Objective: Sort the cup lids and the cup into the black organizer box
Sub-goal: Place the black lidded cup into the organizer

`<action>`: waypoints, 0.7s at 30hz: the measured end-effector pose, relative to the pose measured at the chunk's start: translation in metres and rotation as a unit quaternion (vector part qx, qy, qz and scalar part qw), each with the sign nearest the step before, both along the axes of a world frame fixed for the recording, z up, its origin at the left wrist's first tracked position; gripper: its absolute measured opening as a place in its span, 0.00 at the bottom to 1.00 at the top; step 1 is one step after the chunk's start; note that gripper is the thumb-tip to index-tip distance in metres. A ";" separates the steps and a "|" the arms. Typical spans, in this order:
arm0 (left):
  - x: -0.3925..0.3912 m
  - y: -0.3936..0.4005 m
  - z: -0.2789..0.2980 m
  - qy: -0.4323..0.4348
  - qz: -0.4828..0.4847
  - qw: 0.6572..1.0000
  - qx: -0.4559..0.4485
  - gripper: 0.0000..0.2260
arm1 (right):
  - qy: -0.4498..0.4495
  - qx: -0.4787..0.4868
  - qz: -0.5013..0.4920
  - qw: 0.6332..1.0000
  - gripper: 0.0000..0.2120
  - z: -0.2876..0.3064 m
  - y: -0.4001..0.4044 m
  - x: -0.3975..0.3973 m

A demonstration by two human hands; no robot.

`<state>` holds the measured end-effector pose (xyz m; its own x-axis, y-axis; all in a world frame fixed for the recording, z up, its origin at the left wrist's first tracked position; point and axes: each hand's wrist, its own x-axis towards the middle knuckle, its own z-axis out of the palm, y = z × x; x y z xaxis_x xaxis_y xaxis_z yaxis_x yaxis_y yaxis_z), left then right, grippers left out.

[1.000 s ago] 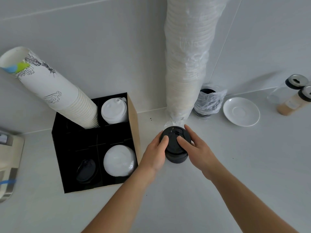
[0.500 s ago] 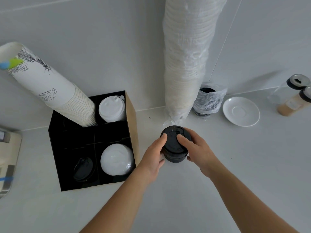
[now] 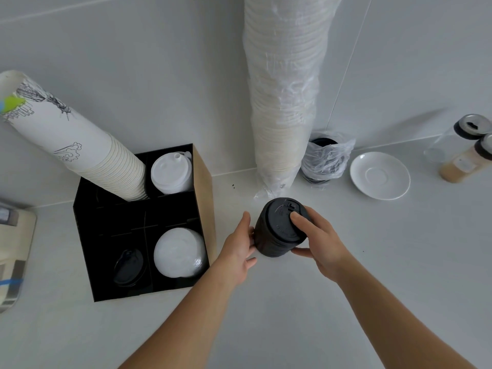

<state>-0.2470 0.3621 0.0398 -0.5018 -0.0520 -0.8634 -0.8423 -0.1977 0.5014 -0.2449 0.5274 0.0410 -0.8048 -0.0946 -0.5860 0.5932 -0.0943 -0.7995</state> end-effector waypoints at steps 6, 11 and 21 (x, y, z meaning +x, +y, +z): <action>0.001 0.009 0.006 0.005 0.049 0.999 0.001 0.15 | -0.013 -0.055 -0.009 0.998 0.12 -0.011 0.019 -0.001; 0.007 0.013 0.006 0.020 0.062 0.998 0.021 0.13 | -0.013 -0.076 -0.018 0.997 0.14 -0.011 0.033 0.001; 0.034 -0.001 0.030 0.080 0.048 0.995 0.035 0.12 | 0.017 -0.077 -0.029 0.996 0.21 0.017 0.029 0.023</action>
